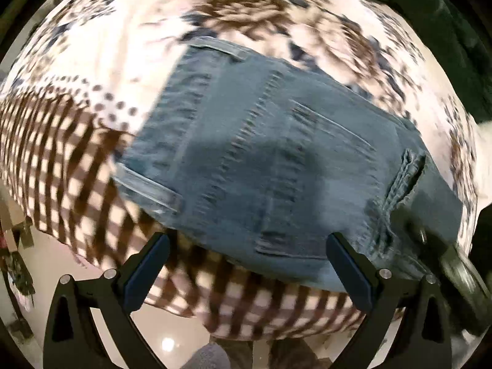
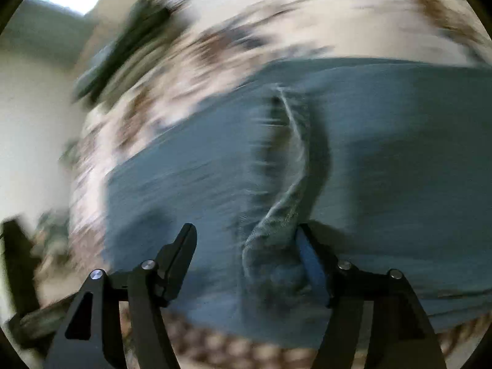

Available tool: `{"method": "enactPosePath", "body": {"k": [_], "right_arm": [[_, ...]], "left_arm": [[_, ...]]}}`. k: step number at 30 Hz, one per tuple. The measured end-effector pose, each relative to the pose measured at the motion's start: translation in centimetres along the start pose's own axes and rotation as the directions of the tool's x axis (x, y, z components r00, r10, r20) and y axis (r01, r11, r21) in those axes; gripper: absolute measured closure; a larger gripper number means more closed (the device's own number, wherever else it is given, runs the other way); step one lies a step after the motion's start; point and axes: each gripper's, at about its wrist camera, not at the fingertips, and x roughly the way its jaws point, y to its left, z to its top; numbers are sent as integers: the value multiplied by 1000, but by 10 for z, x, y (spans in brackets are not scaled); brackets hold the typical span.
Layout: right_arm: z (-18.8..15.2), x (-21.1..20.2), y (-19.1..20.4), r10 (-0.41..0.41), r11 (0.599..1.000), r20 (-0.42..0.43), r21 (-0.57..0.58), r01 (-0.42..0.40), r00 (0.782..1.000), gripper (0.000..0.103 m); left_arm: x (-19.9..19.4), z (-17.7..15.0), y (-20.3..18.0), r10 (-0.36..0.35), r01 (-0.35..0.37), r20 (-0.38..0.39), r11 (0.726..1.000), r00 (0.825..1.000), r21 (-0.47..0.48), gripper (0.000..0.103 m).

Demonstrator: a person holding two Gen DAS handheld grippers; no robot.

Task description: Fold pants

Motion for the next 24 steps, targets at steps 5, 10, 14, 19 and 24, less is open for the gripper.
{"method": "enactPosePath", "body": {"k": [5,10,14,19,24], "right_arm": [[-7,-53,-6,-37,998,92,59,32,995,34],[-9,-130,-88,-261,938,189,281,202,947,34],[-16,-153,-140,-404,864,130,379,331,906,33],[-4,-158,-183,-467,826,68,390,407,882,33],[3,-153,-184,-484,814,41,387,432,874,33]], "left_arm": [[-4,18,-31,-60,60,11,998,998,3,0],[23,35,-113,-150,153,-33,984,988,92,0],[66,46,-176,-169,186,-106,966,980,177,21],[82,34,-223,-104,106,-26,914,994,392,83],[49,21,-200,-192,176,11,920,981,350,95]]}}
